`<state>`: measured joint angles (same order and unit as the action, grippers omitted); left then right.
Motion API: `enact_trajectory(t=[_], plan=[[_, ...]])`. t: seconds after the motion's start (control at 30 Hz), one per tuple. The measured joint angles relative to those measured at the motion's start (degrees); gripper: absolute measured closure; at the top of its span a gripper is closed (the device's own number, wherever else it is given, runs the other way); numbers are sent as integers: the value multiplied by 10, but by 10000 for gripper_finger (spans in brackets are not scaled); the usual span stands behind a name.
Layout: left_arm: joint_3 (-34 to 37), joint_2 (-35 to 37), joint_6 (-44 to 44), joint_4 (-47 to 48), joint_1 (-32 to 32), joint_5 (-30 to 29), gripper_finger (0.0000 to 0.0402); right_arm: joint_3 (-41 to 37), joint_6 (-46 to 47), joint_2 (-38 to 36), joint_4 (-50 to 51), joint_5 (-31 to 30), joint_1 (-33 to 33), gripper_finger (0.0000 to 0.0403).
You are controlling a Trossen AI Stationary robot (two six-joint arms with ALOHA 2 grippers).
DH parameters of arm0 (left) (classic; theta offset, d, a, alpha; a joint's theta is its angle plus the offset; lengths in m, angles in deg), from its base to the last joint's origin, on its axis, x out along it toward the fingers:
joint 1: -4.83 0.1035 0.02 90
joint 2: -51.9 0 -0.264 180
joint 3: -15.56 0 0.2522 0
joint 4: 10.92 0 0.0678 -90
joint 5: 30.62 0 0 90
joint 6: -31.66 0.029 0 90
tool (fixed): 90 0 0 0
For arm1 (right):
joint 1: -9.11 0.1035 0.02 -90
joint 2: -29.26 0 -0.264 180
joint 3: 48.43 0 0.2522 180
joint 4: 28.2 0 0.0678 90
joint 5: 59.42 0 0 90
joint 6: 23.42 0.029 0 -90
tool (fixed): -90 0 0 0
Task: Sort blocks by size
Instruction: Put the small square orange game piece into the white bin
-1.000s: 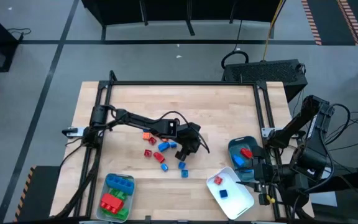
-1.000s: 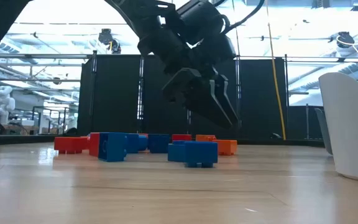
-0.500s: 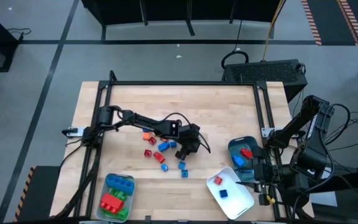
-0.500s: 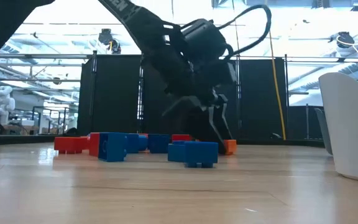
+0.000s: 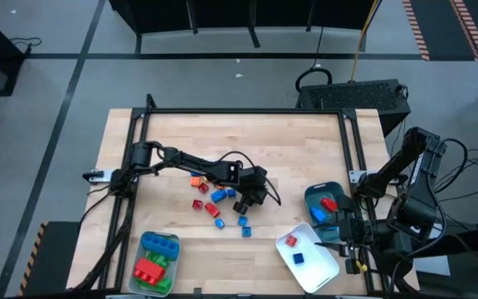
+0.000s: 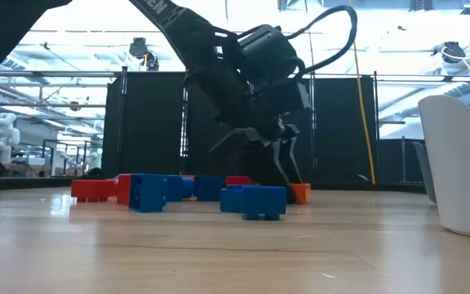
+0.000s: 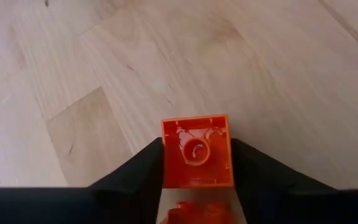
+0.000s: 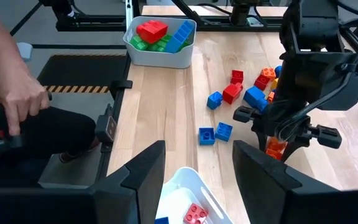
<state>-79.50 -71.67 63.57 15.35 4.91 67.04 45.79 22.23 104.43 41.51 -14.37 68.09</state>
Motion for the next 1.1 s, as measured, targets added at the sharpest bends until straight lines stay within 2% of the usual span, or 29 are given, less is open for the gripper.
enact_trajectory(t=[0.07, 0.17, 0.37, 0.7, 0.83, 0.97, 1.1], plan=[[0, 0, 0, -2, -1, 0, 256, 0, 0, 0, 0, 0, 0, 232], [0, 0, -1, -4, -2, -1, 257, 0, 1, 0, 0, 0, 0, 232], [-20, 1, -69, 12, -8, -6, 256, 0, 2, 0, 0, 0, 0, 232], [-77, 38, -81, -19, -57, -3, 250, 0, -1, 0, 0, 0, 0, 232], [-82, 42, -91, -77, -85, 43, 249, 0, -8, 0, 1, -2, 0, 232], [-82, 41, -91, -135, -110, 45, 249, 0, -13, 0, 4, -6, 0, 232], [-82, 40, -91, -193, -129, 45, 248, 0, -15, 0, 34, -50, 0, 232]])
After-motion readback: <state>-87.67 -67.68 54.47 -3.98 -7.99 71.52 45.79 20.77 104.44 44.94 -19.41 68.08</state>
